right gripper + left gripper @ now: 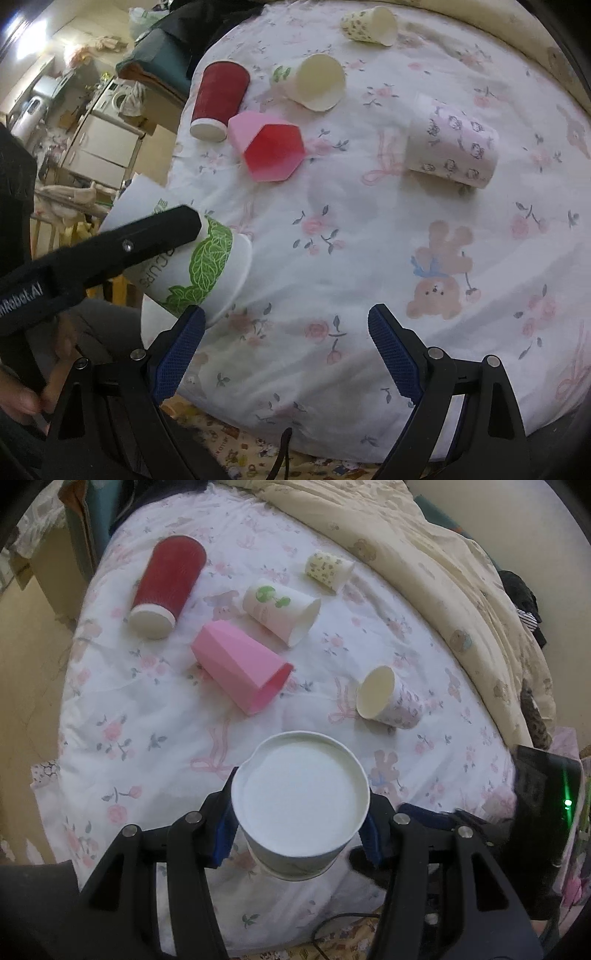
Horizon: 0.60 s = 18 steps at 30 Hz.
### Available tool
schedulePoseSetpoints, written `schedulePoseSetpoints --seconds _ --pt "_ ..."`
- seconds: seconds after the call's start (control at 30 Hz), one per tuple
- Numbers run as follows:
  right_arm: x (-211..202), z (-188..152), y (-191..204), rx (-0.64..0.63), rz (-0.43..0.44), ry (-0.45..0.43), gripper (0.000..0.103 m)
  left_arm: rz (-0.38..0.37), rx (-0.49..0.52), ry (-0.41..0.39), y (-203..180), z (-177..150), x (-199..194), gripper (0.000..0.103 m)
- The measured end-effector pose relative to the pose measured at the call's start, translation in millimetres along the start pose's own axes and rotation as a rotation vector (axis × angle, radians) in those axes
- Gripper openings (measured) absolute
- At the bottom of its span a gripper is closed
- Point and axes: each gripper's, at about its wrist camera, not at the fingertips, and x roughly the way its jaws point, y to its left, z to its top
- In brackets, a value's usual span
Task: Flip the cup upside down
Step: 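Lower the cup rim-down onto the bed and open the left gripper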
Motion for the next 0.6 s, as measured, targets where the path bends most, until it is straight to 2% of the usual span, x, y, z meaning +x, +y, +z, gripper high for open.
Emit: schedulePoseSetpoints --seconds 0.07,0.2,0.27,0.43,0.6 --pt "-7 0 -4 0.005 -0.019 -0.023 0.092 0.040 -0.012 -0.020 0 4 1 0.051" --pt "-43 1 -29 0.102 -0.099 -0.160 0.092 0.108 -0.039 -0.067 -9 9 15 0.051" --pt "-60 1 -41 0.149 -0.140 -0.228 0.092 0.153 -0.071 -0.134 -13 7 20 0.051" --pt "-87 -4 -68 0.257 -0.103 -0.307 0.092 0.160 -0.120 -0.172 -24 5 50 0.051" --pt "-96 -7 -82 0.327 -0.045 -0.316 0.092 0.235 -0.116 -0.180 -32 7 82 0.051"
